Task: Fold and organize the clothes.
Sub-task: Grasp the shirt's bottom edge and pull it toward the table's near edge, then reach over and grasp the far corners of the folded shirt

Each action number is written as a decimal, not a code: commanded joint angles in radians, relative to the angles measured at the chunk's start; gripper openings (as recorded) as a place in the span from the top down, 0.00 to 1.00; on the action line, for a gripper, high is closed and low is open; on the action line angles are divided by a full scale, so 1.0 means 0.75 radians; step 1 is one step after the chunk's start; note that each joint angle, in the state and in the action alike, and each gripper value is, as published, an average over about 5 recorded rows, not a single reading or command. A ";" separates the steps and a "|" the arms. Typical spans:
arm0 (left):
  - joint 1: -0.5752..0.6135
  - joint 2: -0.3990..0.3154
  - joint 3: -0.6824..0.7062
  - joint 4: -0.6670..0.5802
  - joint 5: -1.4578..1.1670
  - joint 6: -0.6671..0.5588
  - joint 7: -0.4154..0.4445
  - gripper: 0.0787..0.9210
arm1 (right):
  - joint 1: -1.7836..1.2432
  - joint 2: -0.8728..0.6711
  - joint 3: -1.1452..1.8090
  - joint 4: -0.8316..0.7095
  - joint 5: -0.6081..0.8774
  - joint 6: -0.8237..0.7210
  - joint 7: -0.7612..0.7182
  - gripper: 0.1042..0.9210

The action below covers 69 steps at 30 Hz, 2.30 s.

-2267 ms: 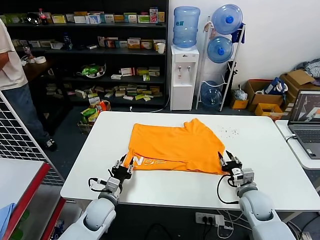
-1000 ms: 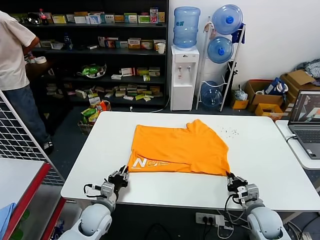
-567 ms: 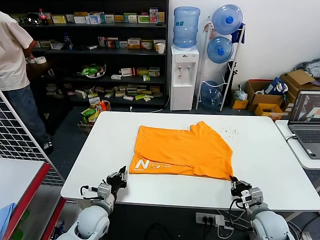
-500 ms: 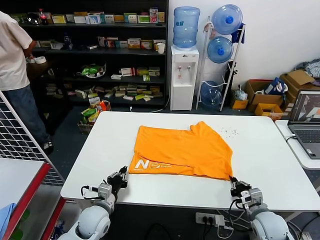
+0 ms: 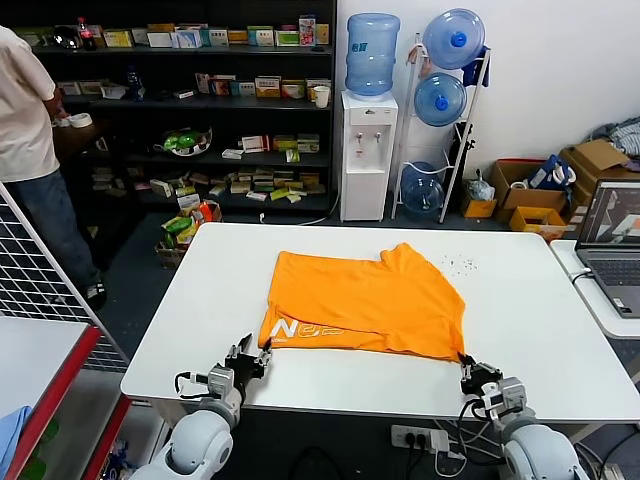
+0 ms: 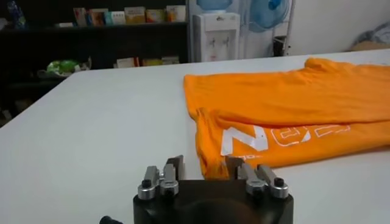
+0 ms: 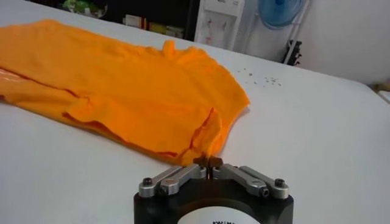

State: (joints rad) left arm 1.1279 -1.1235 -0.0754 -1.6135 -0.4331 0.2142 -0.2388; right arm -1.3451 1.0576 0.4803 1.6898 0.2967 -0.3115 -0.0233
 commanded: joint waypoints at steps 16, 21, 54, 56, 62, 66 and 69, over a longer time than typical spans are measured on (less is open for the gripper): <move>0.187 0.179 -0.041 -0.303 -0.081 0.058 -0.060 0.98 | -0.171 -0.110 0.030 0.160 0.057 -0.013 0.021 0.97; 0.269 0.213 -0.053 -0.382 -0.086 0.100 -0.091 0.98 | -0.250 -0.115 0.044 0.250 0.087 -0.085 0.077 0.97; -0.138 0.193 -0.001 -0.275 -0.082 0.027 -0.019 0.17 | 0.186 -0.265 0.013 0.127 0.454 -0.026 0.131 0.14; -0.262 0.177 0.044 -0.186 -0.101 0.030 -0.008 0.13 | 0.325 -0.269 -0.035 0.019 0.483 -0.021 0.108 0.13; -0.532 0.112 0.192 0.101 -0.179 0.068 0.018 0.12 | 0.722 -0.235 -0.219 -0.337 0.559 -0.082 0.021 0.12; -0.662 0.062 0.262 0.270 -0.211 0.095 0.037 0.12 | 0.948 -0.168 -0.334 -0.561 0.552 -0.148 -0.070 0.12; -0.731 0.032 0.296 0.390 -0.243 0.125 0.055 0.12 | 1.056 -0.099 -0.384 -0.712 0.519 -0.203 -0.149 0.12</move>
State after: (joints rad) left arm 0.8589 -1.0388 0.0300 -1.6187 -0.5617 0.2809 -0.2273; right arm -0.8749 0.9286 0.3221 1.4620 0.6575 -0.4148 -0.0345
